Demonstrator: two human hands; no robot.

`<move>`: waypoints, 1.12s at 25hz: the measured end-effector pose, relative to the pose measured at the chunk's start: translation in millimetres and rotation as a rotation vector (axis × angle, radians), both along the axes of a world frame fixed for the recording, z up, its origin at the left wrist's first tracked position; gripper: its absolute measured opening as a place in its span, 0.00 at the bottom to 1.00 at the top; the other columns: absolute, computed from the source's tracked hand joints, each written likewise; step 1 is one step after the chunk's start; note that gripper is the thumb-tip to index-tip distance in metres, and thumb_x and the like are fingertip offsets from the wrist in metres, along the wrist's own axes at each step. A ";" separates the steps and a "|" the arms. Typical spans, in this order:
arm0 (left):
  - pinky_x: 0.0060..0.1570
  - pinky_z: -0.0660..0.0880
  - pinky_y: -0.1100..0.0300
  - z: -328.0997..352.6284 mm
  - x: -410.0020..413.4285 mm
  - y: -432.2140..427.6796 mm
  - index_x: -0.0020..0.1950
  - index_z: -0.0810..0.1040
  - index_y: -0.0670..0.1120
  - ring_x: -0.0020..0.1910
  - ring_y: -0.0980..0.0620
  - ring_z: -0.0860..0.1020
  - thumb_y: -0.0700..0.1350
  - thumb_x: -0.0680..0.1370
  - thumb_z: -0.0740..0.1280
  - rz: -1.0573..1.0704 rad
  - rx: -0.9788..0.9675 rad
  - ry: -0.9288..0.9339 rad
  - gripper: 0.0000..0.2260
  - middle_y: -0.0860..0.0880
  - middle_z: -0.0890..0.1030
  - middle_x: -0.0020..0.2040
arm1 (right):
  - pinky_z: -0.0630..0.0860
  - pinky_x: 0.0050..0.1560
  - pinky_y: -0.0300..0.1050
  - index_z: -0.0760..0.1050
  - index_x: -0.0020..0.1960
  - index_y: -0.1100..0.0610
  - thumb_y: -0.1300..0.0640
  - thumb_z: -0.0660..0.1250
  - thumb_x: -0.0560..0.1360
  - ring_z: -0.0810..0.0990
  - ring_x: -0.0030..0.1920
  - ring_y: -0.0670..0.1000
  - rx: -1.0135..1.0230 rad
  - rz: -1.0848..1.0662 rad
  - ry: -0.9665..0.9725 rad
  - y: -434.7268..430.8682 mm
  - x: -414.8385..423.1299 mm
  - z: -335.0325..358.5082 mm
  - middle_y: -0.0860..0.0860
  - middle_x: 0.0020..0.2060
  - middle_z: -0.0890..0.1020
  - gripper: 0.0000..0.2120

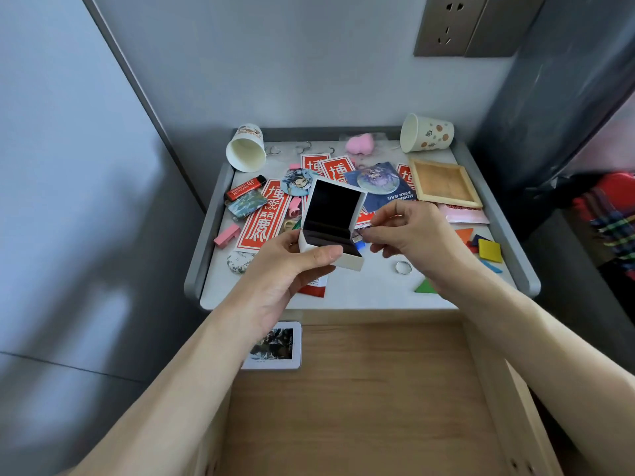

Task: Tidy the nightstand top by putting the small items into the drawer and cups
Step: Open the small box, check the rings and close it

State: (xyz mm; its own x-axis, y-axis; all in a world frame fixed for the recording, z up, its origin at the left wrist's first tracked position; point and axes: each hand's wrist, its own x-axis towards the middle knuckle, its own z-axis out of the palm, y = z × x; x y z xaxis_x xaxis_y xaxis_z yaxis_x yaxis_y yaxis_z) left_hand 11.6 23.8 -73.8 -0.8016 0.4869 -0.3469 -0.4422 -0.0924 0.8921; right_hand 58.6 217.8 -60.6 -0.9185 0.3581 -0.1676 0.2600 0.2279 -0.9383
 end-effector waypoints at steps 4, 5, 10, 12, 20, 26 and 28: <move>0.51 0.81 0.61 -0.9 2.9 1.0 0.60 0.80 0.39 0.54 0.46 0.84 0.40 0.64 0.76 -0.031 -0.016 0.007 0.24 0.41 0.85 0.55 | 0.79 0.37 0.37 0.80 0.46 0.62 0.66 0.71 0.74 0.82 0.33 0.48 -0.231 0.047 0.012 -6.6 5.3 3.4 0.58 0.36 0.84 0.02; 0.51 0.81 0.60 -1.3 3.0 1.1 0.59 0.80 0.40 0.54 0.46 0.84 0.40 0.64 0.77 -0.036 -0.017 0.011 0.24 0.42 0.85 0.55 | 0.78 0.36 0.36 0.81 0.45 0.61 0.66 0.71 0.74 0.81 0.33 0.48 -0.214 0.041 0.033 -7.4 6.9 4.6 0.57 0.36 0.84 0.02; 0.53 0.79 0.57 -2.7 7.7 4.7 0.59 0.79 0.41 0.51 0.47 0.85 0.39 0.63 0.79 -0.099 -0.041 0.043 0.26 0.43 0.86 0.52 | 0.72 0.31 0.32 0.83 0.43 0.57 0.61 0.73 0.73 0.80 0.31 0.42 0.154 0.042 0.128 -15.0 14.8 8.4 0.49 0.33 0.84 0.02; 0.50 0.74 0.54 -2.9 10.3 6.5 0.56 0.81 0.43 0.47 0.47 0.84 0.38 0.62 0.81 -0.134 -0.064 0.054 0.24 0.44 0.86 0.49 | 0.73 0.35 0.30 0.84 0.41 0.53 0.60 0.74 0.72 0.81 0.34 0.41 0.270 0.062 0.180 -20.4 17.7 6.9 0.45 0.33 0.84 0.02; 0.47 0.74 0.57 -0.9 16.0 7.8 0.55 0.82 0.49 0.44 0.55 0.83 0.41 0.61 0.80 -0.184 -0.130 0.120 0.23 0.52 0.85 0.42 | 0.69 0.38 0.26 0.85 0.43 0.53 0.59 0.74 0.72 0.79 0.37 0.36 0.416 0.128 0.243 -27.6 22.7 2.1 0.41 0.36 0.82 0.02; 0.64 0.74 0.42 -1.7 10.3 6.7 0.59 0.80 0.45 0.57 0.42 0.82 0.46 0.57 0.82 -0.085 -0.116 0.090 0.31 0.44 0.86 0.54 | 0.70 0.40 0.26 0.84 0.49 0.52 0.59 0.71 0.75 0.79 0.38 0.37 0.471 0.044 0.220 -3.3 20.7 1.8 0.40 0.37 0.82 0.05; 0.64 0.75 0.45 -2.2 9.8 5.5 0.59 0.80 0.44 0.57 0.43 0.83 0.41 0.59 0.83 -0.077 -0.100 0.080 0.29 0.44 0.86 0.53 | 0.70 0.37 0.30 0.83 0.48 0.54 0.56 0.73 0.73 0.78 0.37 0.42 0.688 0.043 0.032 14.6 21.9 -6.5 0.45 0.38 0.82 0.04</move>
State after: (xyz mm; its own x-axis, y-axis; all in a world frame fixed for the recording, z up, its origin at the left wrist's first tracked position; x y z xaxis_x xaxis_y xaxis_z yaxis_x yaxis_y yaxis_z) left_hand 21.3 29.3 -76.1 -0.7906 0.5139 -0.3330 -0.3713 0.0301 0.9280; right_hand 80.5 232.5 -67.1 -0.9349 0.3365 0.1124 0.2121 0.7841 -0.5833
